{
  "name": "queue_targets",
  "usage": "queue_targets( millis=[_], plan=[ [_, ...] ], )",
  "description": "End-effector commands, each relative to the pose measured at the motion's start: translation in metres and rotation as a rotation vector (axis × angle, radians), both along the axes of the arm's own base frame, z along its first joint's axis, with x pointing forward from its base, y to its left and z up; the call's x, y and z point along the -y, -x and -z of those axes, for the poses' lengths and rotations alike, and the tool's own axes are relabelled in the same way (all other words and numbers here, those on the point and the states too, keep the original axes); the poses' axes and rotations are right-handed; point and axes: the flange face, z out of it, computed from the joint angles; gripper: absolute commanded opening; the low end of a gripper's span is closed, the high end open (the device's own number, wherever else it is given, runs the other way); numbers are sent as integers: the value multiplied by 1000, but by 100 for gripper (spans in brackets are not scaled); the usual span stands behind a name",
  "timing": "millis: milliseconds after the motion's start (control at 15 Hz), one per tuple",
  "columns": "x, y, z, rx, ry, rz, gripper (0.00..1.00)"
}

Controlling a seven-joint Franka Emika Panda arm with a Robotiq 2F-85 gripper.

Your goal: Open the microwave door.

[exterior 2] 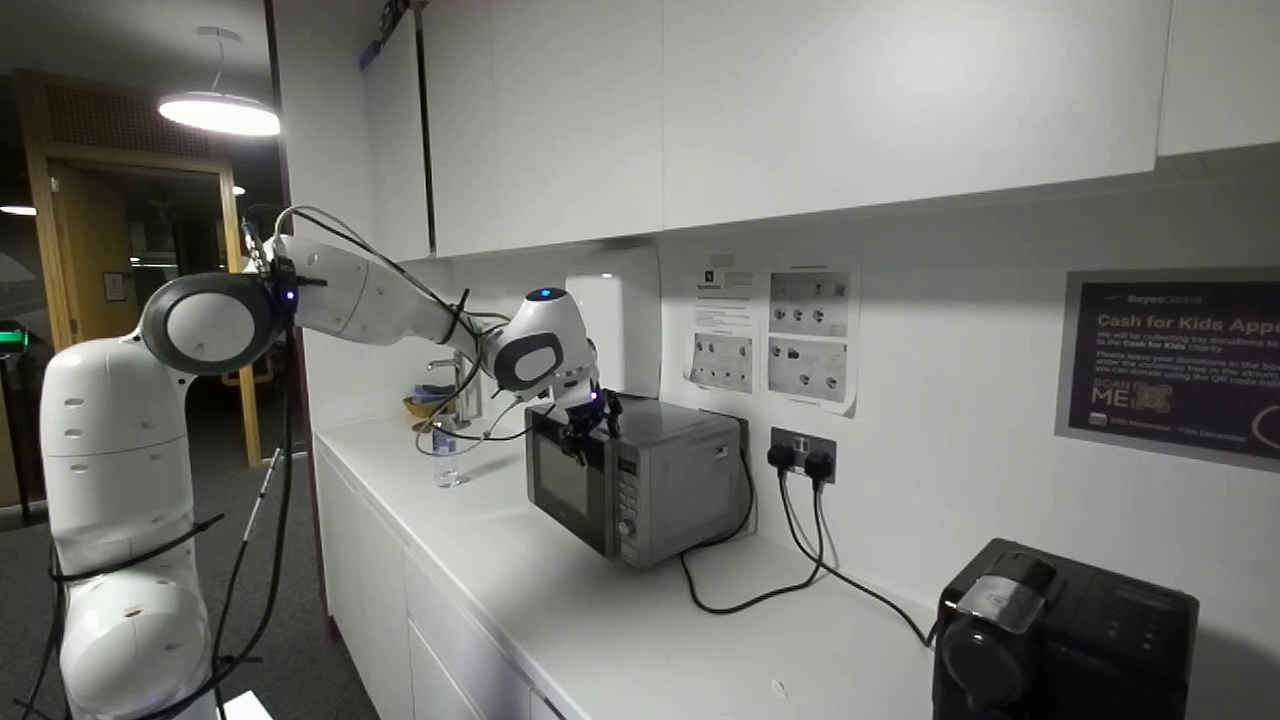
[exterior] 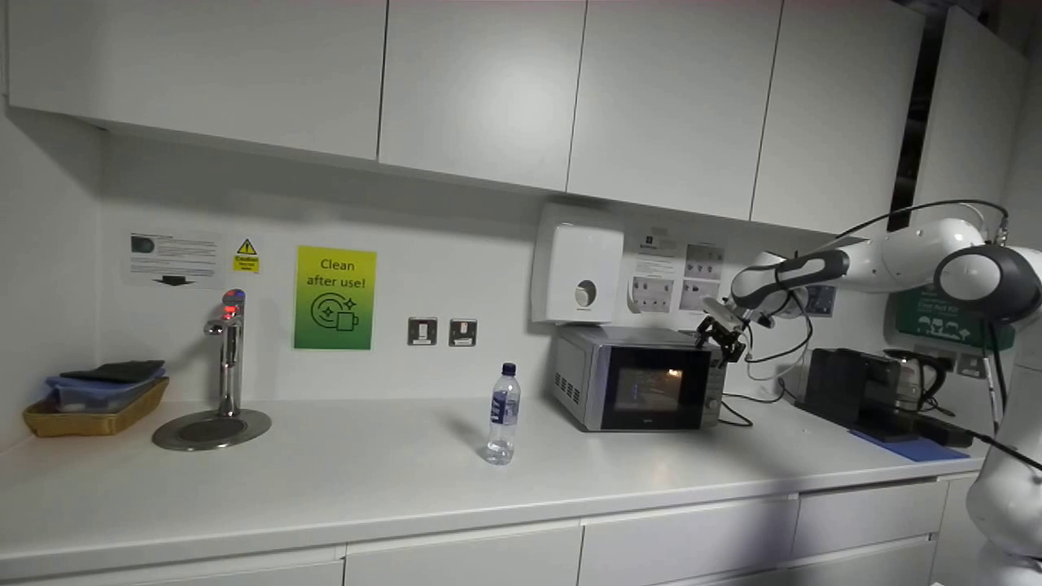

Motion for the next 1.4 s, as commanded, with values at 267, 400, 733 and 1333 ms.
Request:
queue_targets(
  millis=[267,400,733,1333],
  plan=[
    [0,-3,-4,-20,6,-22,100],
    [-3,2,-5,-48,-5,-13,100],
    [-15,19,-9,-118,-52,-10,100],
    [-25,27,-15,-130,-62,57,100]
  ],
)
